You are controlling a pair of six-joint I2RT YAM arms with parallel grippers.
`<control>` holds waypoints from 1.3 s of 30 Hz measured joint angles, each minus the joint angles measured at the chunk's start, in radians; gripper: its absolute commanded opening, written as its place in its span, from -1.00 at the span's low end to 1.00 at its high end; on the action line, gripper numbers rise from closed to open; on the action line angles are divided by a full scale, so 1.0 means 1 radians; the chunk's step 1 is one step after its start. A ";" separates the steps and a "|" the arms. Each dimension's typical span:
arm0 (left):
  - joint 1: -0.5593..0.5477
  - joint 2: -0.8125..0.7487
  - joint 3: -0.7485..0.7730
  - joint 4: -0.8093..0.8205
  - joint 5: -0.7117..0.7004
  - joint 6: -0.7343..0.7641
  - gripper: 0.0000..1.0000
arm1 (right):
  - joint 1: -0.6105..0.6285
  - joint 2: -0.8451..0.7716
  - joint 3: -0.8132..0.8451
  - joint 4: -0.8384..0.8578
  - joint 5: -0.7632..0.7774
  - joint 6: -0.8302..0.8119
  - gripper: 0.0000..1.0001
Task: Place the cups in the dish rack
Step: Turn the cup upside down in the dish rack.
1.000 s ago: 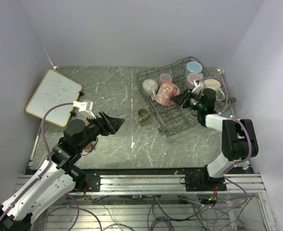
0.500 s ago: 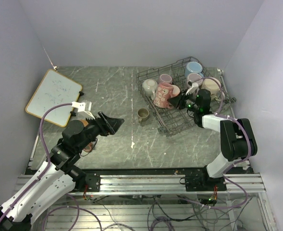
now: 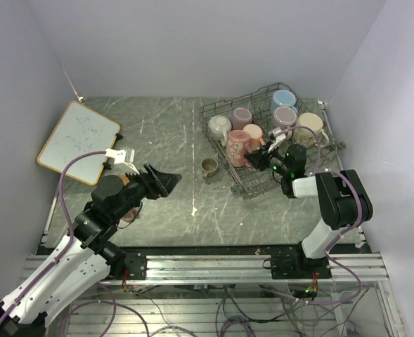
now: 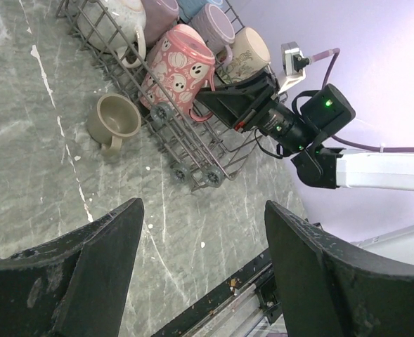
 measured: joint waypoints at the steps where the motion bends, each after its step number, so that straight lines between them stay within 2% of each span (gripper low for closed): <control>1: 0.000 0.000 0.000 -0.002 0.000 0.000 0.59 | 0.000 0.005 -0.008 0.023 -0.005 -0.006 -0.93; 5: 0.000 -0.001 0.000 -0.002 0.000 0.000 0.59 | 0.000 0.024 -0.022 0.077 -0.023 -0.022 -0.88; 12: 0.000 -0.012 -0.002 -0.002 0.002 0.000 0.59 | 0.000 0.029 -0.022 0.095 -0.027 -0.046 -0.62; 25: 0.000 -0.014 -0.005 -0.007 0.003 0.000 0.58 | 0.000 0.029 -0.019 0.094 -0.049 -0.113 -0.45; 32: 0.000 -0.014 -0.006 -0.007 0.008 0.000 0.58 | 0.000 0.014 -0.006 0.060 -0.072 -0.146 -0.36; 39: 0.000 -0.009 -0.006 -0.008 0.010 0.000 0.58 | -0.001 -0.015 0.043 -0.043 -0.083 -0.158 -0.26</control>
